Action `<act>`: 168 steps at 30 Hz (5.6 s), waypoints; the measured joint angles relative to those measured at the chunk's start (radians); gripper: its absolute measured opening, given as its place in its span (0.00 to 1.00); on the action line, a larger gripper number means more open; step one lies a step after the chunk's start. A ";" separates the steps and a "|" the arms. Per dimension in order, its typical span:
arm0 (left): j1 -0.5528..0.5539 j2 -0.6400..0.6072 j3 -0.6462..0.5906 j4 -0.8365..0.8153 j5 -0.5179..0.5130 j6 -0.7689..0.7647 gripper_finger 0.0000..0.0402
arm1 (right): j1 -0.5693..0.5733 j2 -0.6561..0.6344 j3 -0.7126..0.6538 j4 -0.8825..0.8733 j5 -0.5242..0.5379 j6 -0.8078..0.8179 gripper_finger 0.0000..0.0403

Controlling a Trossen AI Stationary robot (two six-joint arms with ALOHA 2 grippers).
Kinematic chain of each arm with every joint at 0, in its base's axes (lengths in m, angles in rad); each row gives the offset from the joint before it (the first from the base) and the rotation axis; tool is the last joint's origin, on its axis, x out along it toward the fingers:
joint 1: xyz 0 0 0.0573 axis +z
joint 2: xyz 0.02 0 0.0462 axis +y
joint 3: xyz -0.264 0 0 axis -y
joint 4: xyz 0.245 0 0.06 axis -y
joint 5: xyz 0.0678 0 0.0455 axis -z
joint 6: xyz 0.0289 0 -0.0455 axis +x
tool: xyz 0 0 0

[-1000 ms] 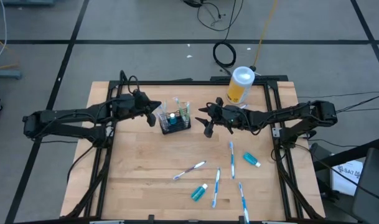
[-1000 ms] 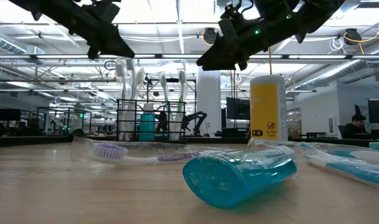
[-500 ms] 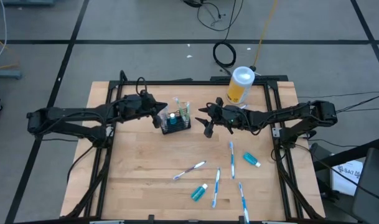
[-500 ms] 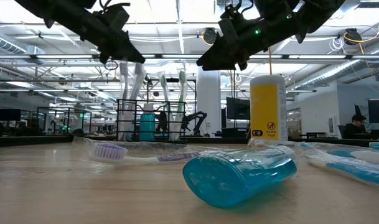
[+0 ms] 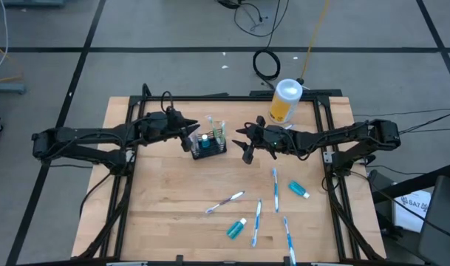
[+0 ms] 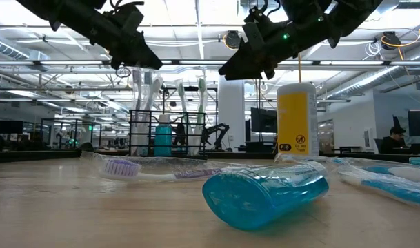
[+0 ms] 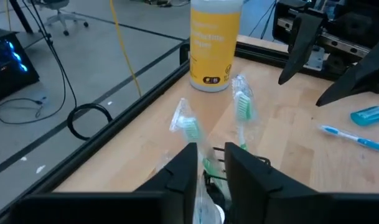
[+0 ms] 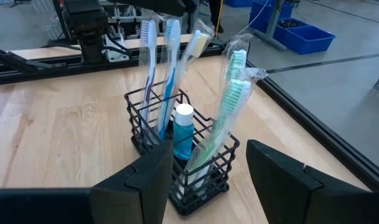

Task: Pick & Place toothbrushing station
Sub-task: Adjust the toothbrushes in the black mesh organizer, then put the violet toothbrush into the black mesh organizer

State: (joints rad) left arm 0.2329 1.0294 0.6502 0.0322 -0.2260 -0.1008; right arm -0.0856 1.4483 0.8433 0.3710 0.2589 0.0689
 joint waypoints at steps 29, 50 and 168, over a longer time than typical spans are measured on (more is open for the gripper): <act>-0.579 0.034 0.000 0.086 -0.190 -0.084 0.29 | 0.000 0.000 0.000 -0.006 -0.002 -0.002 0.49; -0.937 0.631 0.000 0.354 -0.240 -0.331 0.29 | 0.005 0.000 0.000 -0.010 -0.003 0.052 0.49; -0.517 0.018 0.123 -0.029 -0.928 0.592 0.00 | 0.205 0.009 0.000 -0.040 0.001 0.095 0.49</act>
State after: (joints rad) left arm -0.2846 1.0479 0.7737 0.0035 -1.1538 0.4916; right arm 0.1196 1.4570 0.8433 0.3309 0.2596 0.1638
